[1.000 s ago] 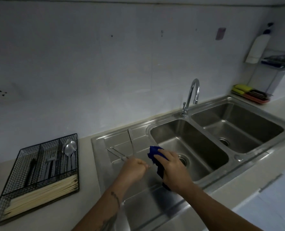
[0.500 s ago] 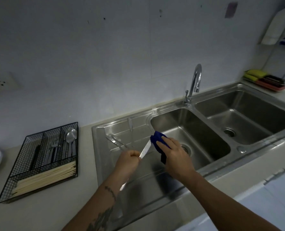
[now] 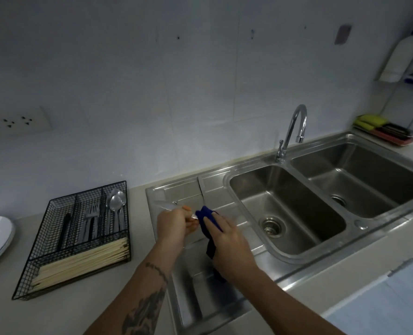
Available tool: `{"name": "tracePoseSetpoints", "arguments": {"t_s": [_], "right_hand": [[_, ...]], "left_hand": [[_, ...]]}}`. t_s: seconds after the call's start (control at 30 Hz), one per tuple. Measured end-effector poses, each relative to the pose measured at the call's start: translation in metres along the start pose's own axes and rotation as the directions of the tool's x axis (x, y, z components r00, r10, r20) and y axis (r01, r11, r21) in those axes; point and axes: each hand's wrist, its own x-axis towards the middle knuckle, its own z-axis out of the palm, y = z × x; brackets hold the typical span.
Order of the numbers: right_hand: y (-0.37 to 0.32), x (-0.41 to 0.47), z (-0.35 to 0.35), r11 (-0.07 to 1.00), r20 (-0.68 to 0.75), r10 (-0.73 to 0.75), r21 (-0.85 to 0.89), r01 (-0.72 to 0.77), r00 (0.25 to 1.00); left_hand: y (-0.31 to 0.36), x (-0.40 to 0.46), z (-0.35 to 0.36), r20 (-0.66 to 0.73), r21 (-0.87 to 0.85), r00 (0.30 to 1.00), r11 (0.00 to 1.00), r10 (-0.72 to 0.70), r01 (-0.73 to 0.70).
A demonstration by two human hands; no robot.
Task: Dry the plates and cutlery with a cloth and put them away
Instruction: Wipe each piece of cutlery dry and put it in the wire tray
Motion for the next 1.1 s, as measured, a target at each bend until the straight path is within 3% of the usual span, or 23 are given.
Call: {"name": "tracePoseSetpoints", "arguments": {"t_s": [0.13,0.23,0.33,0.43,0.53,0.83,0.97,1.1], "right_hand": [[0.001,0.006,0.009,0.993,0.037,0.117,-0.037,-0.116,0.992],[-0.026,0.014,0.016,0.993,0.039,0.052,-0.113,-0.048,0.998],[-0.045,0.020,0.021,0.983,0.022,-0.046,-0.176,0.049,0.999],[-0.044,0.023,0.018,0.983,-0.022,0.023,-0.182,-0.027,0.999],[-0.047,0.026,0.020,0.984,-0.049,0.070,-0.162,-0.077,0.996],[-0.087,0.035,0.032,0.989,-0.031,0.001,-0.149,-0.006,1.000],[-0.090,0.027,0.039,0.980,0.029,-0.049,-0.189,0.054,0.998],[-0.087,0.029,0.040,0.977,0.061,0.013,-0.211,0.000,0.998]], "left_hand": [[0.006,0.006,-0.042,-0.014,-0.153,1.000,0.988,-0.008,0.005],[0.013,0.009,-0.058,0.032,-0.216,0.998,0.975,-0.052,0.057],[0.026,0.011,-0.066,0.103,-0.218,0.992,0.972,-0.070,0.091],[0.032,0.016,-0.079,0.201,-0.184,0.978,0.979,-0.051,0.089],[0.031,0.020,-0.087,0.254,-0.112,0.967,0.994,0.036,-0.007],[0.020,0.025,-0.103,0.206,-0.021,0.954,0.976,0.216,-0.217],[0.019,0.029,-0.111,0.120,-0.034,0.974,0.981,0.193,-0.190],[0.014,0.034,-0.121,0.073,-0.060,0.989,0.991,0.125,-0.121]]}}
